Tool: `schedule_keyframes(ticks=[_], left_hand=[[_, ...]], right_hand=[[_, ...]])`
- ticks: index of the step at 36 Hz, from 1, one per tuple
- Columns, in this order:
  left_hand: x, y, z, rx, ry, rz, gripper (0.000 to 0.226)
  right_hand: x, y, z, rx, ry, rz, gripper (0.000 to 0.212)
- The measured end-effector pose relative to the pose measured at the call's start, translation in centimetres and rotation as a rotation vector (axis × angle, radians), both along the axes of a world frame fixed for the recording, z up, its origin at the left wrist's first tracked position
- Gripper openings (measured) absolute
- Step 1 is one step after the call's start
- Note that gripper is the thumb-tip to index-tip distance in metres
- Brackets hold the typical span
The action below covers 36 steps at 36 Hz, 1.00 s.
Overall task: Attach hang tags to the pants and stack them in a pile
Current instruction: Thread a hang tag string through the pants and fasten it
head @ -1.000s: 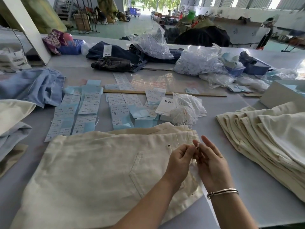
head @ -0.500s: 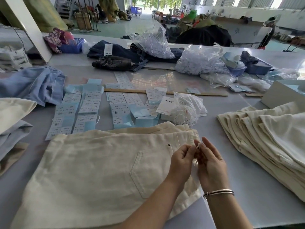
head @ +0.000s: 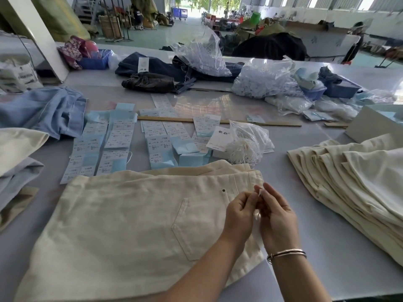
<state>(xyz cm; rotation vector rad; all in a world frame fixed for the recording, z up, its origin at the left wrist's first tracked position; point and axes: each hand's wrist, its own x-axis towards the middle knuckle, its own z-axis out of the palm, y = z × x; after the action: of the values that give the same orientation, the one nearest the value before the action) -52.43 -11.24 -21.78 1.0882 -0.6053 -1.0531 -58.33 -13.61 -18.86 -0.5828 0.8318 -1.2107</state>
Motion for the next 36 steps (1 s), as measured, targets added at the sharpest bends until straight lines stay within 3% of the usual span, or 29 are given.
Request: schedule_keyframes(ticks=[6, 18, 21, 26, 28, 31, 33, 36], left_hand=[[0.1, -0.1, -0.3, 0.003, -0.04, 0.014, 0.023], [0.2, -0.3, -0.5, 0.032, 0.083, 0.014, 0.022], [0.4, -0.4, -0.6, 0.053, -0.045, 0.024, 0.023], [0.3, -1.1, -0.8, 0.225, -0.166, -0.011, 0.024], [0.8, -1.3, -0.5, 0.25, -0.262, -0.072, 0.027], [4.2, -0.4, 0.3, 0.247, -0.555, -0.107, 0.035], [8.5, 0.9, 0.1, 0.28, -0.847, -0.027, 0.042], [16.7, 5.0, -0.6, 0.523, -1.218, 0.218, 0.047]], right_hand=[[-0.2, -0.1, -0.4, -0.04, 0.113, 0.025, 0.013], [-0.4, -0.6, -1.1, -0.055, 0.137, 0.083, 0.013], [-0.9, -1.2, -1.5, -0.166, 0.337, 0.091, 0.016], [-1.5, -1.9, -2.8, -0.544, 1.003, 0.051, 0.018], [-2.0, -2.2, -3.3, -0.64, 1.137, -0.011, 0.019], [-2.9, -3.4, -3.7, -0.61, 1.116, -0.063, 0.021], [-3.7, -4.5, -3.7, -0.52, 1.042, -0.082, 0.023], [-5.1, -6.0, -3.3, -0.417, 0.897, -0.168, 0.028]])
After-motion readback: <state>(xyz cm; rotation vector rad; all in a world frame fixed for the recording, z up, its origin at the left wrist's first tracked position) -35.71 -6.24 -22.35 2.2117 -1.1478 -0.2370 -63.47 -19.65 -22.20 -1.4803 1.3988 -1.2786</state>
